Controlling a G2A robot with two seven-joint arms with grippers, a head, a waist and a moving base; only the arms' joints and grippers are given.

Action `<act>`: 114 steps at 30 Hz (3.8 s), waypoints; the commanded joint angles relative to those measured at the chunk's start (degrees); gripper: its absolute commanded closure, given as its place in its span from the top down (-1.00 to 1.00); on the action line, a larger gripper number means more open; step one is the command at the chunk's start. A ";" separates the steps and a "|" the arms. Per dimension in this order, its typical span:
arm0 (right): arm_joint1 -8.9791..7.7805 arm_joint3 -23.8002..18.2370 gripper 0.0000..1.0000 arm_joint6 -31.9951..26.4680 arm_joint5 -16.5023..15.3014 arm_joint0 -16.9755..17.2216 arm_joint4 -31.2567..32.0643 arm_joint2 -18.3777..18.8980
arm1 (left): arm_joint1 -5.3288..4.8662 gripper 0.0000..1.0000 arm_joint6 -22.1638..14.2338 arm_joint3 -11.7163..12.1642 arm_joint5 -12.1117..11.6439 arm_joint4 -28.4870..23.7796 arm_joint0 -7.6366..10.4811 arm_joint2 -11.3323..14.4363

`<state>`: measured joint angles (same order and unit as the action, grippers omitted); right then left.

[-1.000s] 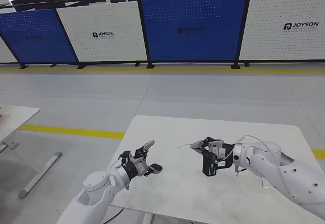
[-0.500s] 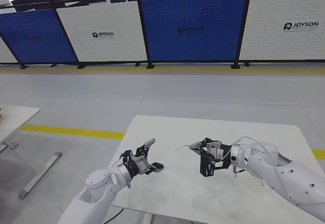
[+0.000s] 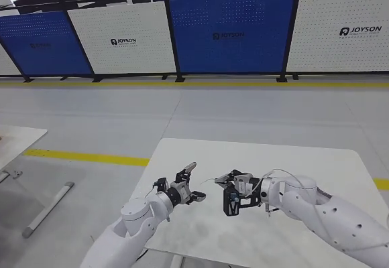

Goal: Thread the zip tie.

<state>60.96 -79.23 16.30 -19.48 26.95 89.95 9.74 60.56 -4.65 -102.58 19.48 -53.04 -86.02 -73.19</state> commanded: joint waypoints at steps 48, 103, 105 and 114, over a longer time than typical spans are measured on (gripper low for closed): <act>0.00 0.00 -1.00 0.01 0.00 0.00 0.00 0.00 | 1.59 0.92 3.86 -0.01 -2.41 -6.32 0.38 2.85; -1.24 -1.60 1.00 -0.28 0.00 1.38 0.00 1.81 | -0.37 -1.00 4.86 -0.86 -0.12 -9.67 1.44 3.79; -1.92 -1.89 1.00 0.01 0.40 1.96 0.00 2.63 | -0.23 -1.00 6.54 -0.93 -1.07 -9.13 1.43 3.83; -6.85 -4.53 1.00 1.05 1.32 9.69 -4.63 11.43 | 0.76 -1.00 14.58 -0.50 -6.85 -1.36 2.10 6.92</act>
<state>54.77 -83.33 17.43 -17.62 35.48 86.57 19.89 61.22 9.10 -103.17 13.33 -56.27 -84.03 -66.85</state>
